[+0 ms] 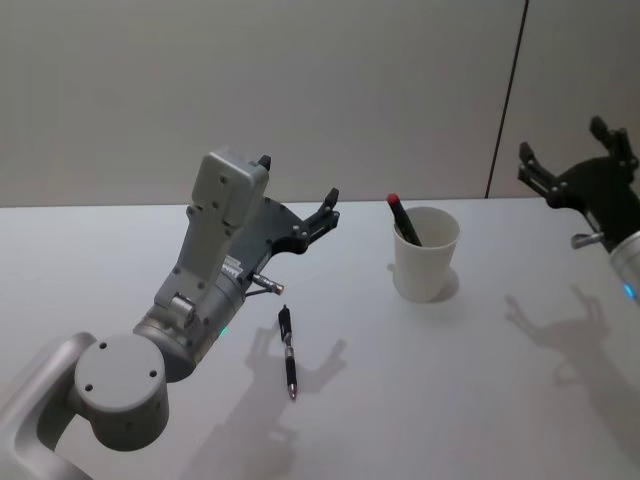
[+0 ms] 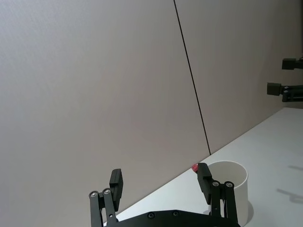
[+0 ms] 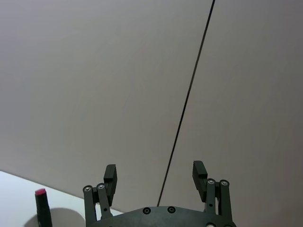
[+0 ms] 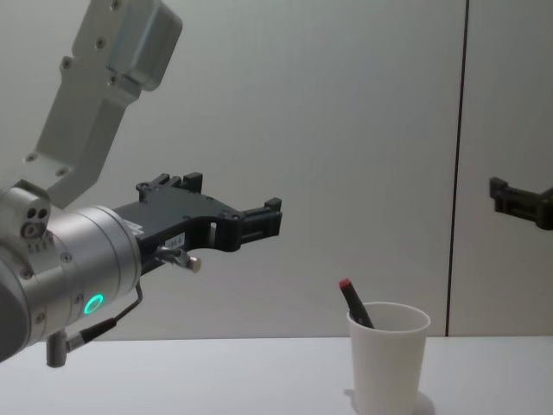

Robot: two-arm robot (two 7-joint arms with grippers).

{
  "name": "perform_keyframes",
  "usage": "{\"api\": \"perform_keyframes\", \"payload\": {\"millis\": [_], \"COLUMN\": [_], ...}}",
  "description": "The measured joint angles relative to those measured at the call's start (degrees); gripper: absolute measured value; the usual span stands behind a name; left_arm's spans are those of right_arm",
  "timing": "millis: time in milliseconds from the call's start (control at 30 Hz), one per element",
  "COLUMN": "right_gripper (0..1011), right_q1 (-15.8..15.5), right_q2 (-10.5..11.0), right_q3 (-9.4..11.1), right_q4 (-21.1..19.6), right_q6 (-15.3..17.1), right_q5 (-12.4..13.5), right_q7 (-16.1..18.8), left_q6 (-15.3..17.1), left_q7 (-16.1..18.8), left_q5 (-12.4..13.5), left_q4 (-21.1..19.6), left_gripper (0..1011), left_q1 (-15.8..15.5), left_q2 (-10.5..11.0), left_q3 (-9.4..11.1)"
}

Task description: Place the pen into the pen holder.

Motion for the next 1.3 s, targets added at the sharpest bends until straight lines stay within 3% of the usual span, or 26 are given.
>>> {"api": "perform_keyframes", "payload": {"millis": [600,1300], "right_gripper": [1002,1002], "right_q1": [-3.08,-5.21], "right_q2": [3.12,4.43], "right_q3": [2.52,3.57], "right_q4": [-4.27,-7.19], "right_q6": [5.43,7.11], "right_q5": [-1.08,-1.26], "right_q7": [1.34,1.63], "left_q6": [0.0,0.0], "left_q7": [0.0,0.01], "left_q5": [0.0,0.04], "left_q4": [0.0,-0.03], "left_gripper": [1004,1004], "left_q1": [0.0,0.19], "left_q2": [0.0,0.17], "left_q3": [0.0,-0.08]}}
